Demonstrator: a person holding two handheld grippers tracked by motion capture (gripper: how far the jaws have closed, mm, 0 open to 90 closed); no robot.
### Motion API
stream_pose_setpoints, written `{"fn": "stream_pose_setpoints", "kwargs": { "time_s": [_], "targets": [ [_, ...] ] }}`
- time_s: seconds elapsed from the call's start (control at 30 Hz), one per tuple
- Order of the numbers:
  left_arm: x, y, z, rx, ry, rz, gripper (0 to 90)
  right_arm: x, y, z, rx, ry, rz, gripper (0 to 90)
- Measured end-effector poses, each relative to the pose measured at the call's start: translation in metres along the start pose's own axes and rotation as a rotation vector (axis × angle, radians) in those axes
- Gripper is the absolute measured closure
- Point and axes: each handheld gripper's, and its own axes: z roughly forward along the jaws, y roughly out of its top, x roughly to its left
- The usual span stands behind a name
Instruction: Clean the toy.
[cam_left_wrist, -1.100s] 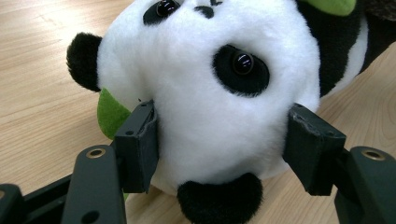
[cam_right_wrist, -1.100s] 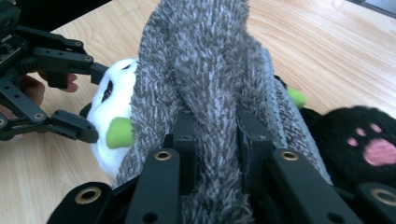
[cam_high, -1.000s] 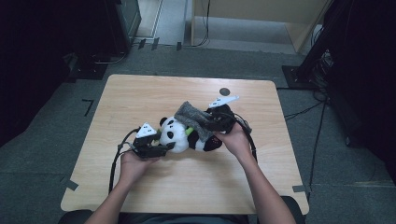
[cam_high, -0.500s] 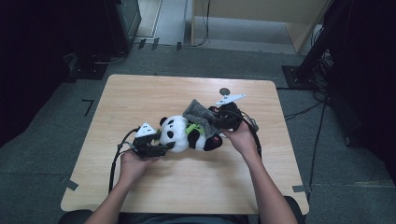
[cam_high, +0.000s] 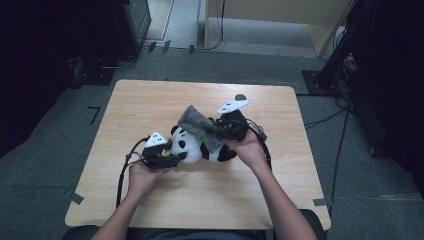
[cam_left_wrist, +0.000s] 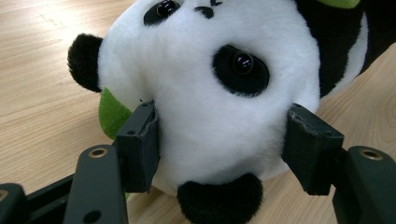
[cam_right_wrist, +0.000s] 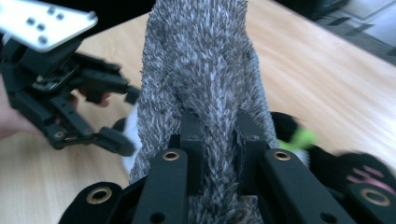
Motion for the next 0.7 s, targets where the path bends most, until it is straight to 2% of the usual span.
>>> {"fn": "stream_pose_setpoints", "kwargs": {
  "time_s": [0.03, 0.13, 0.27, 0.4, 0.57, 0.7],
  "targets": [
    [-0.001, 0.0, 0.0, 0.0, 0.002, 0.003, 36.0, 0.004, 0.0, 0.012, 0.032, 0.019, -0.017, 78.3],
    [-0.002, -0.001, 0.0, 0.004, 0.006, 0.012, 37.3, 0.004, -0.004, 0.028, 0.085, 0.031, -0.023, 78.2],
    [-0.002, -0.001, 0.001, 0.002, 0.007, -0.01, 38.2, -0.004, -0.005, 0.032, 0.077, 0.033, -0.018, 78.2],
    [-0.001, -0.001, 0.001, 0.003, 0.008, -0.007, 38.8, -0.014, -0.007, 0.033, 0.069, 0.033, 0.006, 77.9],
    [-0.001, 0.002, 0.002, 0.014, 0.014, -0.016, 39.4, -0.028, -0.01, 0.035, 0.045, -0.004, 0.027, 77.5],
    [0.0, 0.004, 0.002, 0.026, 0.016, -0.023, 41.3, -0.031, -0.005, 0.039, 0.063, -0.036, 0.036, 77.4]
  ]
}}
